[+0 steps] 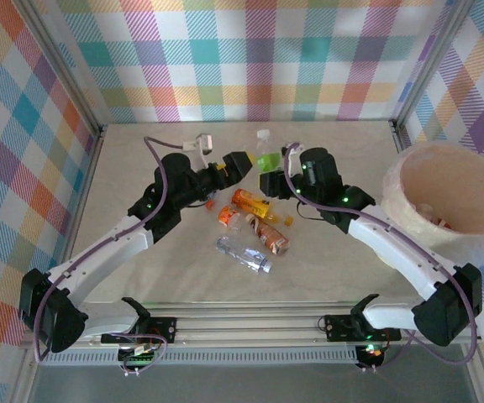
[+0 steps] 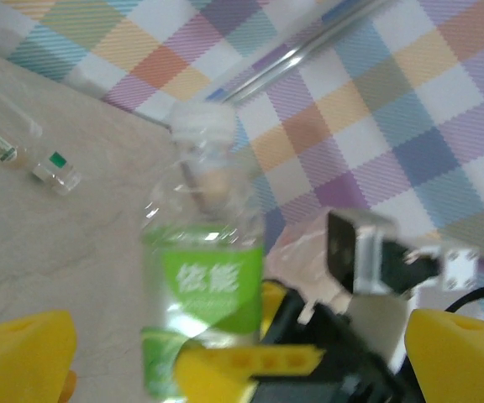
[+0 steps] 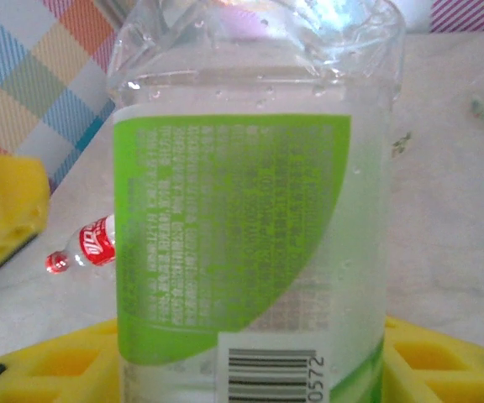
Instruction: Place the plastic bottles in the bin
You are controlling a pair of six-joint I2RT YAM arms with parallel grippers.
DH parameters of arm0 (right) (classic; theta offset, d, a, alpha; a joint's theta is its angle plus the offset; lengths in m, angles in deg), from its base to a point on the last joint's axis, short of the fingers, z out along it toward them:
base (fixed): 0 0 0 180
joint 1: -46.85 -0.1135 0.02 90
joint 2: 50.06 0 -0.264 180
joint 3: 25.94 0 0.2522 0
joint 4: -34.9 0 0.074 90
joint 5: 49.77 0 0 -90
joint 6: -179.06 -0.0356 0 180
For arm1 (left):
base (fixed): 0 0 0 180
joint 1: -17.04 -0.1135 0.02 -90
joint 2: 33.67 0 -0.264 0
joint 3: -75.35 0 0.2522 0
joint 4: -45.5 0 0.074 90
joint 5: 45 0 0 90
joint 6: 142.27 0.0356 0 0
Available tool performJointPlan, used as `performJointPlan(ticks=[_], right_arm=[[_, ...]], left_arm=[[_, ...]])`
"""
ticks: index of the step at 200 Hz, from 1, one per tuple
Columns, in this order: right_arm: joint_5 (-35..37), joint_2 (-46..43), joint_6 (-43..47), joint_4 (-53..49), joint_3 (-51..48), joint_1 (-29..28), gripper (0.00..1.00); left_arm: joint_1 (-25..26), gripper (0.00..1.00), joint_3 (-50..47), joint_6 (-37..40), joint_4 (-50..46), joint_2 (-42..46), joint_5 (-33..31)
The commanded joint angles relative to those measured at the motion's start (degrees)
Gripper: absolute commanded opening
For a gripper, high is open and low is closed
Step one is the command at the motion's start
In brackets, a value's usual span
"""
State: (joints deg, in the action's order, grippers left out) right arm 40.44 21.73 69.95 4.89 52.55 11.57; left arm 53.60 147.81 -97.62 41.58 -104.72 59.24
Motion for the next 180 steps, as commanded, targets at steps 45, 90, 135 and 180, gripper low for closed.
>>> performJointPlan(ticks=[45, 90, 135, 180], right_arm=[[-1.5, -9.0, 9.0, -12.5, 6.6, 12.4, 0.56], [-9.4, -14.7, 12.3, -19.3, 9.2, 25.7, 0.54], [-6.8, -19.0, 14.5, -25.1, 11.9, 35.8, 0.56], [1.8, -19.6, 16.1, -27.3, 11.8, 44.9, 0.59]], left_arm=[[2.3, 1.00, -4.7, 3.2, -1.8, 0.6, -4.4], [3.0, 1.00, -6.6, 3.3, 1.4, 0.6, -9.6], [3.4, 1.00, -6.7, 3.5, 1.4, 0.4, -9.9], [3.5, 1.00, -6.8, 3.6, 1.1, -0.1, -8.9]])
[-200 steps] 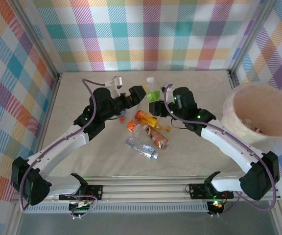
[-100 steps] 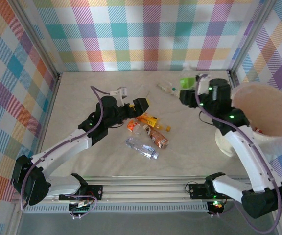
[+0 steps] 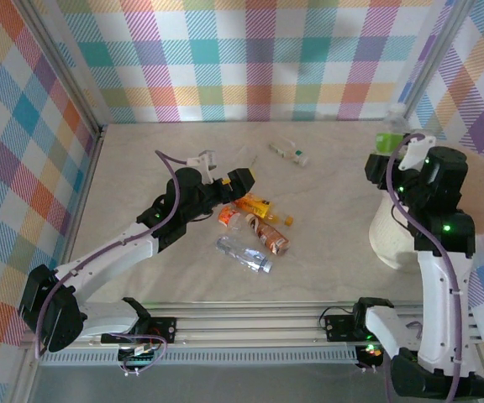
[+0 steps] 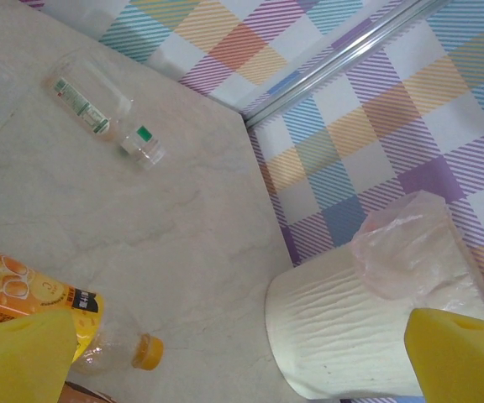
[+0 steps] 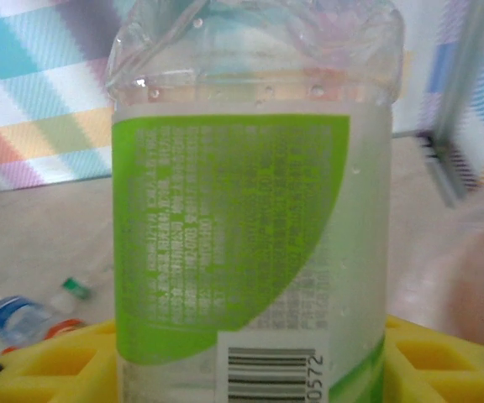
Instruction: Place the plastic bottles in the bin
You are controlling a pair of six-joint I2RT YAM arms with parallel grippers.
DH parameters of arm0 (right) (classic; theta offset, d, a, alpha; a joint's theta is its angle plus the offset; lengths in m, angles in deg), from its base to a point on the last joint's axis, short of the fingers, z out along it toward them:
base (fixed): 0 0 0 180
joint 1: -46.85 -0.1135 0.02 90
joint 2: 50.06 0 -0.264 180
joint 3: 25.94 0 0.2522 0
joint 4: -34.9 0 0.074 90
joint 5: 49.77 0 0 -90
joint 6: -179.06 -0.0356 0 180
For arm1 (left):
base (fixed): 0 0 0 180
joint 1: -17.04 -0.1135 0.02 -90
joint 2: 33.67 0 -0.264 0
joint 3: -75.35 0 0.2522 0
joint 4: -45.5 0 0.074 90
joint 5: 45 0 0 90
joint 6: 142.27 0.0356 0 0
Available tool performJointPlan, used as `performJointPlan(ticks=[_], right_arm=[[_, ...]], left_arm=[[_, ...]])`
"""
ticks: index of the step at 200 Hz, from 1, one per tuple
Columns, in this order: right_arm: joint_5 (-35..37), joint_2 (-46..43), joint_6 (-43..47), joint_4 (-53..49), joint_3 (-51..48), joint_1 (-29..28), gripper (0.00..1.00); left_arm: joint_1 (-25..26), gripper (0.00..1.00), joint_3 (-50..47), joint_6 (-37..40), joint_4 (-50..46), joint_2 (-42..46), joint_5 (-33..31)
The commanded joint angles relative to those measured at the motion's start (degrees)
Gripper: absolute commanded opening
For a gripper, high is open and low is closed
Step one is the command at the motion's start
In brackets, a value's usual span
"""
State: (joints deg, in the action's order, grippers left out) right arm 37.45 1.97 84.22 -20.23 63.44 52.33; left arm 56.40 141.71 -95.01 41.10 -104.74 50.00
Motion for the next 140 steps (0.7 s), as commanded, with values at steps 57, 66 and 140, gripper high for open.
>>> performJointPlan(ticks=[57, 66, 140], right_arm=[[0.8, 2.9, -6.1, -4.2, -0.2, 21.3, 0.59], [0.8, 3.0, -7.5, -4.0, -0.8, 22.9, 0.59], [1.1, 4.6, -11.6, -2.1, -6.9, 24.5, 0.63]], left_arm=[[0.7, 1.00, -0.2, 0.4, 0.6, 0.3, -0.1], [0.7, 1.00, -0.1, 0.5, 0.3, 0.3, -0.1], [0.7, 1.00, 1.8, -0.9, -3.7, -1.7, -1.6]])
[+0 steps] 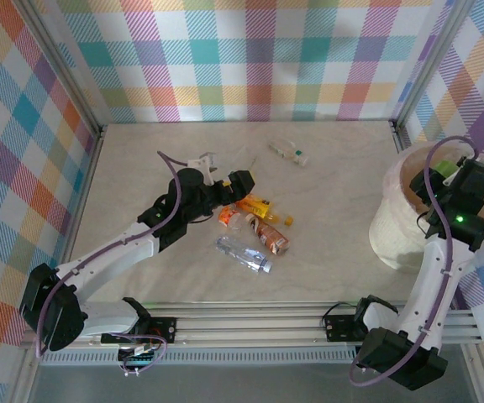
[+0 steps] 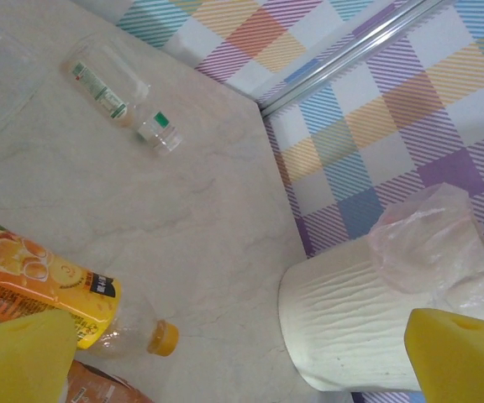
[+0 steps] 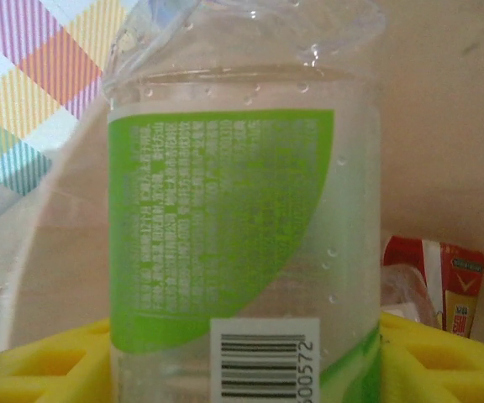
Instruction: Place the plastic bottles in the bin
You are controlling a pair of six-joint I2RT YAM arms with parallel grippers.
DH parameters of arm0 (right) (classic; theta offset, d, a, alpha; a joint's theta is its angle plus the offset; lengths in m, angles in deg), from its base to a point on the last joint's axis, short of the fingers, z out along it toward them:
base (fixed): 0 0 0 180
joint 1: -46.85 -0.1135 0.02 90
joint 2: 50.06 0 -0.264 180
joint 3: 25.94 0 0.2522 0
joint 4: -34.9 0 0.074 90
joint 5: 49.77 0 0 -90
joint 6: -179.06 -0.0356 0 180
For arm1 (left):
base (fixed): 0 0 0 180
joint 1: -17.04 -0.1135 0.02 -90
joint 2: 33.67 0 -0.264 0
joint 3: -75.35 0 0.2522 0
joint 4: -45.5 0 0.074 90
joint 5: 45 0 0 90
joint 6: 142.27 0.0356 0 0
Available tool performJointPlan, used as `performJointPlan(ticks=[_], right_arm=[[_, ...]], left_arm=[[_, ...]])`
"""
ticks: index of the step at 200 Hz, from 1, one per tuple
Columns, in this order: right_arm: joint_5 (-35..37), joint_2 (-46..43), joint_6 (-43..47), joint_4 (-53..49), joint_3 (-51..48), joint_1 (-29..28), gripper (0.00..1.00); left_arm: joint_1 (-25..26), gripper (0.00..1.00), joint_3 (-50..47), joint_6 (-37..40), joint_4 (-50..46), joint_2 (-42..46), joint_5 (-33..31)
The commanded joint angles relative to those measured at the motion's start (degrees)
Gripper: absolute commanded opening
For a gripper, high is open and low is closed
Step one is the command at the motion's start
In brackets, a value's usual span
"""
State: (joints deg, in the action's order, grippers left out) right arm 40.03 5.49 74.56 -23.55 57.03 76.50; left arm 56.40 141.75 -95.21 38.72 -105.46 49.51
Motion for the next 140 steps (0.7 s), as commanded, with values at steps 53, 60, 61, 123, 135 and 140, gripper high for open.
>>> performJointPlan(ticks=[53, 60, 61, 123, 135, 140], right_arm=[[-13.5, 4.5, -4.5, 2.3, -0.8, 0.3, 0.64], [-15.0, 4.6, -5.0, 3.0, -1.1, 0.3, 0.64], [-15.2, 4.6, -5.1, 3.2, -1.1, 0.3, 0.64], [-28.3, 6.7, -9.4, 9.6, -2.4, 0.2, 0.61], [-29.5, 6.7, -9.6, 10.2, -2.8, 0.2, 0.61], [-29.9, 6.7, -9.6, 10.4, -2.9, 0.2, 0.61]], left_arm=[[0.7, 1.00, 2.2, -1.6, -2.2, -2.9, -2.1], [0.7, 1.00, 2.3, -1.6, -2.3, -3.0, -2.4], [0.7, 1.00, 2.3, -1.6, -2.4, -3.0, -2.5], [0.7, 1.00, 3.4, -1.7, -5.5, -3.6, -5.0], [0.7, 1.00, 3.2, -1.9, -5.5, -3.7, -5.1], [0.7, 1.00, 3.1, -2.1, -5.5, -3.7, -5.2]])
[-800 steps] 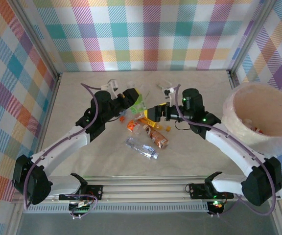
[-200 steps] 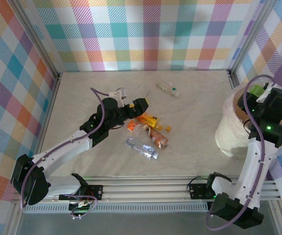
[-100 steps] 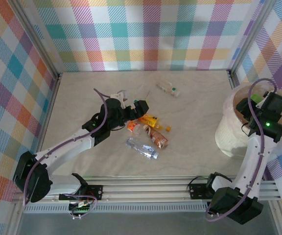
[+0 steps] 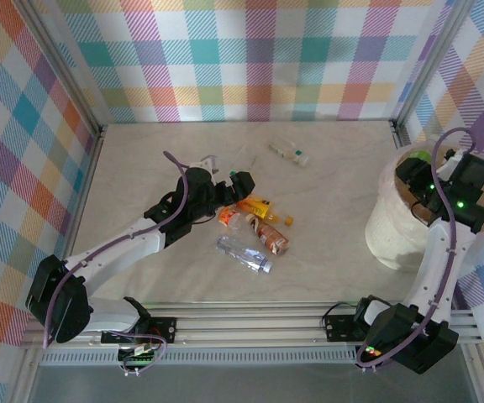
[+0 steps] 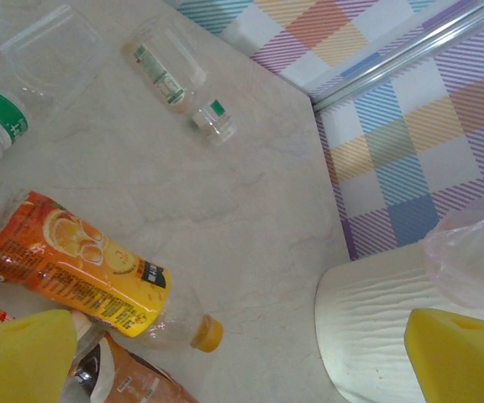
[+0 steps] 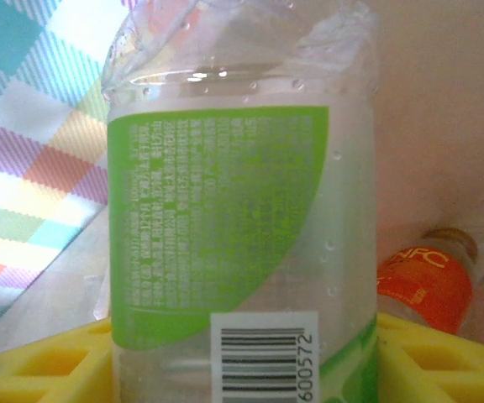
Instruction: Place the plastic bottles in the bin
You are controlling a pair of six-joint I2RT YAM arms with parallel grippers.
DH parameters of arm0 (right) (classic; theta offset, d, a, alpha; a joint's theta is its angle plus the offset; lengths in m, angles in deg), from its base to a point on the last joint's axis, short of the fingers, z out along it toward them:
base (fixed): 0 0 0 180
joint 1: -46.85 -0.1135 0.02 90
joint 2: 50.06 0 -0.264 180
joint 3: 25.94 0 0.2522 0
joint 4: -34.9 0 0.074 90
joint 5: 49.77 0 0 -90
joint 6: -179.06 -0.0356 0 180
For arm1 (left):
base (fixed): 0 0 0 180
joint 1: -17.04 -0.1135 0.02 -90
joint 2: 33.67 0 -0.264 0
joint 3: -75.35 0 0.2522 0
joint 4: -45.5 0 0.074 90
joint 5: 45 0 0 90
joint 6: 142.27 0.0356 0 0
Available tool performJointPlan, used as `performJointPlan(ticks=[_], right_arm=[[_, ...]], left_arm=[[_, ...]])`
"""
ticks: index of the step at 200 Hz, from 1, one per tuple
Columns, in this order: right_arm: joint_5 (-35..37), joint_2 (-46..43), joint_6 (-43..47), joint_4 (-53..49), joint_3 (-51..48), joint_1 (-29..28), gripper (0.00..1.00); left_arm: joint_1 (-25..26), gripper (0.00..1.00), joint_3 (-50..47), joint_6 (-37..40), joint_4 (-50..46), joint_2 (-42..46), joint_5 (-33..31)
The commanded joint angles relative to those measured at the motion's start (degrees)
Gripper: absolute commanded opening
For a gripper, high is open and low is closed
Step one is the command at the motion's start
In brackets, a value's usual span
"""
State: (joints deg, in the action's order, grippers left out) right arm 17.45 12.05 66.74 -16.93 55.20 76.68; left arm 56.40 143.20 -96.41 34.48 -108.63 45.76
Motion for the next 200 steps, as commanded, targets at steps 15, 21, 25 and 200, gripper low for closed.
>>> performJointPlan(ticks=[15, 21, 25, 200], right_arm=[[-7.8, 0.3, -1.9, 4.2, -1.6, 0.0, 0.62], [-6.9, 0.3, -2.2, 4.3, -1.9, 0.1, 0.62], [-5.7, 0.1, -2.6, 4.4, -2.2, 0.0, 0.64], [8.3, -8.4, -5.0, 5.3, -2.9, 0.0, 0.94]], left_arm=[[0.7, 1.00, 1.7, -1.1, -1.3, -0.7, -1.5], [0.7, 1.00, 1.8, -1.1, -1.3, -0.8, -1.5], [0.7, 1.00, 1.9, -1.1, -1.5, -0.8, -1.4], [0.7, 1.00, 3.3, -3.1, -4.4, -3.3, -2.7]])
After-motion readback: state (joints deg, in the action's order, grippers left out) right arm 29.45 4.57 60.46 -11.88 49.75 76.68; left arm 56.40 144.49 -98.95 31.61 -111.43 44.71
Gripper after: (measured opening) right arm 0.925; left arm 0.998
